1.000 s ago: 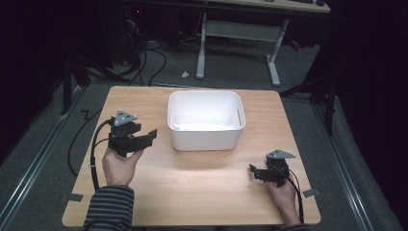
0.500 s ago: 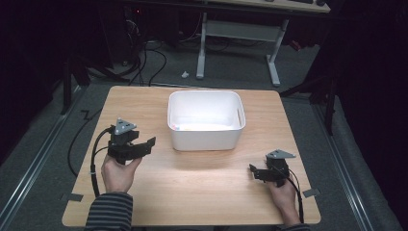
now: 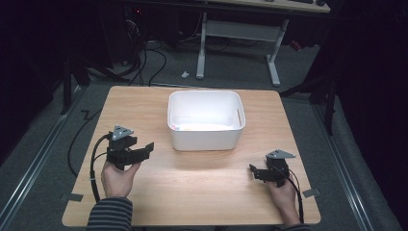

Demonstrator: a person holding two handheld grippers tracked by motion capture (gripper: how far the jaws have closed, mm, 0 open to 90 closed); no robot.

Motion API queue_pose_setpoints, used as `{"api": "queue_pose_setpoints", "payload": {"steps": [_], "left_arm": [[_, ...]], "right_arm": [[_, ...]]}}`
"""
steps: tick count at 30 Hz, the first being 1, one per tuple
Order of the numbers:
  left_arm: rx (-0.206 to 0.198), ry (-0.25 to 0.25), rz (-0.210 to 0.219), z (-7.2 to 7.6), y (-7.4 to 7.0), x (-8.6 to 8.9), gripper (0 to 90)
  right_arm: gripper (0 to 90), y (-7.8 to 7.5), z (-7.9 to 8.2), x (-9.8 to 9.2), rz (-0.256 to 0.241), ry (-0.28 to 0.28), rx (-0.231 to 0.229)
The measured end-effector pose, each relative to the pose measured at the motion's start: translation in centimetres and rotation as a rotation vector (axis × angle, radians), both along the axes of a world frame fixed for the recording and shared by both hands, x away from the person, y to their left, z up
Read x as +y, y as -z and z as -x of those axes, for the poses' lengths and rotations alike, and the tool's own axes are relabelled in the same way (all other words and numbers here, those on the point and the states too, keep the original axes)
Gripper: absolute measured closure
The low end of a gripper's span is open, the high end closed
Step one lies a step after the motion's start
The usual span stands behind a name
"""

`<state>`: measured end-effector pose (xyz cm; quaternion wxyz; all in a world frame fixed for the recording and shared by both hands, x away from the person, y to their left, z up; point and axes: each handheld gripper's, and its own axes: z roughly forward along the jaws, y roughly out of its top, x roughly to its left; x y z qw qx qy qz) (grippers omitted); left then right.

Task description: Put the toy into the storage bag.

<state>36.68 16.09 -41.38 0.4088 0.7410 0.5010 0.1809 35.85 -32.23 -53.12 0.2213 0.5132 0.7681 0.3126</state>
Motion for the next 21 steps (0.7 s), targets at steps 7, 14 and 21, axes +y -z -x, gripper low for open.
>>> {"api": "queue_pose_setpoints", "payload": {"steps": [7, 14, 21], "left_arm": [[0.015, -0.011, 0.009, 0.3, 1.0, 0.4, 32.9], [0.029, -0.019, 0.01, 0.5, 1.8, 0.6, 32.1], [0.06, -0.034, 0.0, 0.3, 3.0, 0.9, 31.9]], "right_arm": [[17.8, 0.0, 0.0, 0.0, 0.0, 0.001, 0.0], [17.8, 0.0, 0.0, 0.0, 0.0, 0.001, 0.0], [17.8, 0.0, 0.0, 0.0, 0.0, 0.001, 0.0]]}}
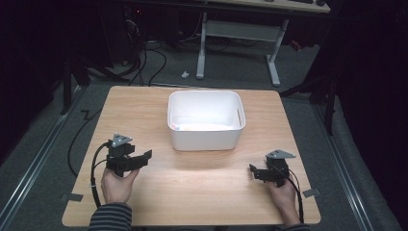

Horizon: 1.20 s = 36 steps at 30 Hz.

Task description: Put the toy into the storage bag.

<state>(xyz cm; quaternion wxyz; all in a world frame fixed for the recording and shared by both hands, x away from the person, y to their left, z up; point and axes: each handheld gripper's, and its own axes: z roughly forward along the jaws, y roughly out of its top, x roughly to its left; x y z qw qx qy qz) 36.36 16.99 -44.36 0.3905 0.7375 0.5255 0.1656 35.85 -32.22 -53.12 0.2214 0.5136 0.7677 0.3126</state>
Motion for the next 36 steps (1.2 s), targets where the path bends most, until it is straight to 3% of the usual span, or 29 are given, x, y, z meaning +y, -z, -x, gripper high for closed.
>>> {"api": "queue_pose_setpoints", "payload": {"steps": [5, 18, 29, 36], "left_arm": [[0.015, -0.015, 0.01, 0.1, 0.8, 0.3, 31.8], [0.064, -0.028, -0.018, -0.4, 2.7, 0.5, 31.7], [0.083, -0.037, -0.009, -0.9, 4.4, 0.0, 31.9], [0.093, -0.041, -0.027, -1.1, 5.7, -0.7, 32.1]], "right_arm": [[17.8, 0.0, 0.0, 0.0, 0.0, 0.0, 0.0], [17.8, 0.0, 0.0, 0.0, 0.0, 0.0, 0.0], [17.8, 0.0, 0.0, 0.0, 0.0, 0.0, 0.0], [17.8, 0.0, 0.0, 0.0, 0.0, 0.0, 0.0]]}}
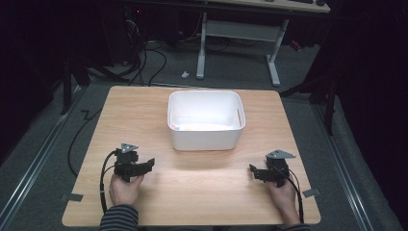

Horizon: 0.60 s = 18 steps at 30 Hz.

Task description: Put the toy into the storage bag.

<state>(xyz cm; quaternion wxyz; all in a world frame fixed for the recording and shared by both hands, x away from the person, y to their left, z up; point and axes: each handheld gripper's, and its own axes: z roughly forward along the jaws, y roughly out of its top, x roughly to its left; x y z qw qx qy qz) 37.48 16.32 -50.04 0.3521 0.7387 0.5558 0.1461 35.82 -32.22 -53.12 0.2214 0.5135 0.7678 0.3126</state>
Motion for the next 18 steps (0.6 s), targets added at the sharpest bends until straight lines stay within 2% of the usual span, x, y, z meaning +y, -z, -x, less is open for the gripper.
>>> {"api": "queue_pose_setpoints", "payload": {"steps": [5, 11, 18], "left_arm": [[0.002, 0.0, -0.041, -0.3, 0.6, -0.3, 32.0], [0.001, -0.007, -0.058, -0.4, 1.3, -0.7, 31.9], [-0.015, -0.003, -0.1, -0.6, 1.9, -1.3, 31.6]], "right_arm": [[17.8, 0.0, 0.0, 0.0, 0.001, 0.0, 0.0], [17.8, 0.0, 0.0, 0.0, 0.0, 0.0, 0.0], [17.8, 0.0, 0.0, 0.0, 0.001, 0.0, 0.0]]}}
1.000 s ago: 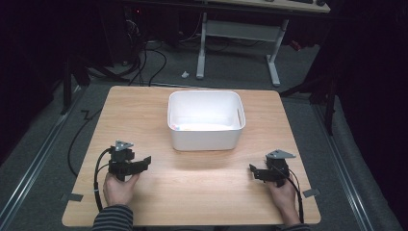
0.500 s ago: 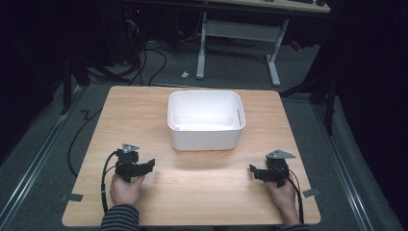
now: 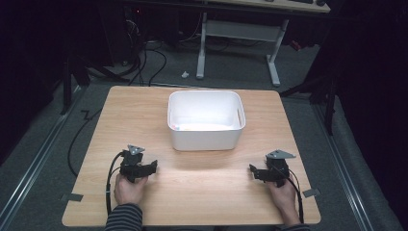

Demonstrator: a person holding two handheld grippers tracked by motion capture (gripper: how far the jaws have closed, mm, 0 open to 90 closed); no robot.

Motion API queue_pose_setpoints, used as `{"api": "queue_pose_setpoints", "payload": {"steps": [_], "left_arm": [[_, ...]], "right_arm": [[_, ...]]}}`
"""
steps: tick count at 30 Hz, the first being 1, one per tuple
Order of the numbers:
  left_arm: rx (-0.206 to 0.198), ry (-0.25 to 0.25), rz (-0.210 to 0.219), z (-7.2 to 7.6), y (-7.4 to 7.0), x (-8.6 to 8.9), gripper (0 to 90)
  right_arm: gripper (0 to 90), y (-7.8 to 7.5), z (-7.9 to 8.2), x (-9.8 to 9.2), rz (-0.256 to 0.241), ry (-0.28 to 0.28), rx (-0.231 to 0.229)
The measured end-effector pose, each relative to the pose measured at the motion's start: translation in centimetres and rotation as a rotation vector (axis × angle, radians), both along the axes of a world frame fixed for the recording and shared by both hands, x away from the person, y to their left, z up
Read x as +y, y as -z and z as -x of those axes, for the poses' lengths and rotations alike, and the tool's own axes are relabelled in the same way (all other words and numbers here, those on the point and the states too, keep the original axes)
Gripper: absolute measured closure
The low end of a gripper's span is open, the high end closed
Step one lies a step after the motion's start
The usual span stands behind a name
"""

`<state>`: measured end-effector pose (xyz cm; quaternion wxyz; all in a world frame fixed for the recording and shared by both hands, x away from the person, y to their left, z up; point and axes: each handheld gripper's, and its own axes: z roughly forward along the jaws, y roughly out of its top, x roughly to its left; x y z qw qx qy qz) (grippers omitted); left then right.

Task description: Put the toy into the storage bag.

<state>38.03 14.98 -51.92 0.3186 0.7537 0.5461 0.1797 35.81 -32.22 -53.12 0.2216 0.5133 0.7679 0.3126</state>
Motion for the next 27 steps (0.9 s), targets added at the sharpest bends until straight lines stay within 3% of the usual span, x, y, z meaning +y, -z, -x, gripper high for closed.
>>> {"api": "queue_pose_setpoints", "payload": {"steps": [15, 18, 21, 27], "left_arm": [[-0.042, 0.001, -0.053, -0.1, 1.0, -0.9, 28.9], [-0.055, -0.004, -0.048, 0.0, 1.2, -0.9, 28.5], [-0.1, -0.011, -0.033, 0.4, 1.7, -0.9, 24.8], [-0.097, -0.027, -0.031, 0.5, 1.7, -1.0, 24.0]], "right_arm": [[17.8, 0.0, 0.0, 0.0, 0.0, 0.001, -0.001], [17.8, 0.0, 0.0, 0.0, 0.0, 0.0, 0.0], [17.8, 0.0, 0.0, 0.0, 0.0, 0.001, -0.001], [17.8, 0.0, 0.0, 0.0, 0.001, 0.001, -0.001]]}}
